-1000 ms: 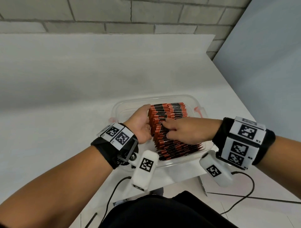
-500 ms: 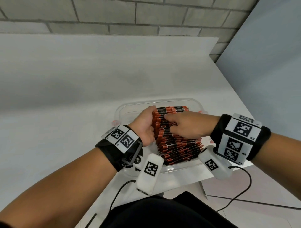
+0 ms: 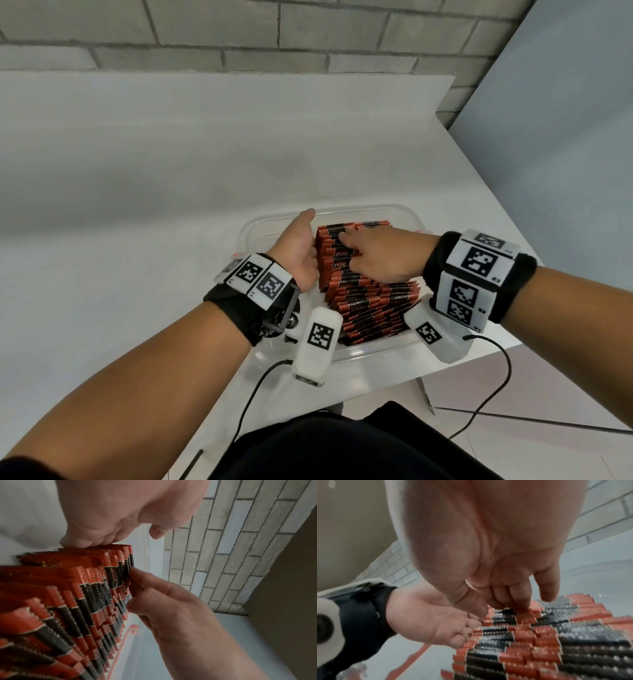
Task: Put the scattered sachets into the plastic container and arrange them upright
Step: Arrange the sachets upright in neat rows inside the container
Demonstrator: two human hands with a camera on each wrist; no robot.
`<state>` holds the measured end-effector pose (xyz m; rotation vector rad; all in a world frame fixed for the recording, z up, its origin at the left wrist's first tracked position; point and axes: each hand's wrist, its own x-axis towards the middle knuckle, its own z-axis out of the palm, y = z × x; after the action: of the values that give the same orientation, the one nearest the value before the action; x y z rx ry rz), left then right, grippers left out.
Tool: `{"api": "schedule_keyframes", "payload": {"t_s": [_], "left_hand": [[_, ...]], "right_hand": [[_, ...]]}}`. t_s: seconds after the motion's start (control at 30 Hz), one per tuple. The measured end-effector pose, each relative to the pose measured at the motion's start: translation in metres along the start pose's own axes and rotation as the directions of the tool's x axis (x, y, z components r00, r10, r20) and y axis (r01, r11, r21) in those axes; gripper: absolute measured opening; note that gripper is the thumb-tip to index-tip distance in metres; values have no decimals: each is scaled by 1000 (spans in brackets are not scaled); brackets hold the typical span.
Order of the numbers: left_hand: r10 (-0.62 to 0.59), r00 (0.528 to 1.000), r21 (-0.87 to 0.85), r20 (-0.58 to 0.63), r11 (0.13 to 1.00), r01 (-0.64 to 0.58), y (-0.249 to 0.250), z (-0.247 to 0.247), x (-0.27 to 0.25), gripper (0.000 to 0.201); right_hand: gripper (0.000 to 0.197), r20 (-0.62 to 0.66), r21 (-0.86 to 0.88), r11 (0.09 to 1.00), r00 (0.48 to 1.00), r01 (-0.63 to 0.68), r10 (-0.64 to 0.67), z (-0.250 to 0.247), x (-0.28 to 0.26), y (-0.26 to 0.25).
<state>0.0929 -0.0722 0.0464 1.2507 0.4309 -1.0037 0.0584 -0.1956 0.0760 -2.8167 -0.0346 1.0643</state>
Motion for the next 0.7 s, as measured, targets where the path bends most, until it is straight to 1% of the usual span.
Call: {"api": "schedule_keyframes", "payload": {"t_s": [0.07,0.17,0.23,0.33,0.4,0.43,0.5,0.53,0.57,0.6,0.63,0.67,0.7], "left_hand": [[-3,1000,-20,16,1000,3,0,-1,3,69],[-6,1000,-44,-5,999,6,-1,-1,4,65],[-27,999,-76,24,997,28,-1,1,3,62],[-44,998,-69,34,997,46,-2,3,2,57],[-72,997,-51,19,996,73,-2,2,3,57],[-81,997,-41,20,996,82,-3,-1,2,59],[-98,995,-3,26,995,99,-6,-7,-3,73],[-126,991,20,36,992,125,-8,-9,-5,80],[-145,988,32,51,989,144,-12,-10,-8,82],[-153,987,48,56,987,151,-16,-10,-10,79],[-156,986,61,66,986,152,-22,-10,-11,71],[-163,983,79,83,985,156,-27,-10,-9,58],[-180,977,92,113,981,171,-30,-8,-11,45]], "right_hand": [[56,15,-16,1000,1000,-14,14,2,1,-3],[51,-31,-5,1000,999,-10,10,-3,0,-3],[49,-58,0,1000,998,-18,18,-6,1,-2],[55,-13,-9,999,999,-38,38,-4,1,-4],[54,-11,27,999,999,-42,42,-6,-2,-3],[50,-34,59,997,998,-44,46,-7,-6,-2],[42,-129,163,983,986,-87,108,-11,-12,5],[39,-178,256,957,967,-133,182,-11,-16,11],[37,-197,382,905,941,-185,275,-10,-19,17],[34,-178,517,825,915,-227,363,-7,-22,24],[34,-140,637,729,892,-252,430,-3,-25,31],[37,-97,733,628,874,-261,477,1,-28,37],[44,-57,805,534,862,-259,504,5,-31,41]]}}
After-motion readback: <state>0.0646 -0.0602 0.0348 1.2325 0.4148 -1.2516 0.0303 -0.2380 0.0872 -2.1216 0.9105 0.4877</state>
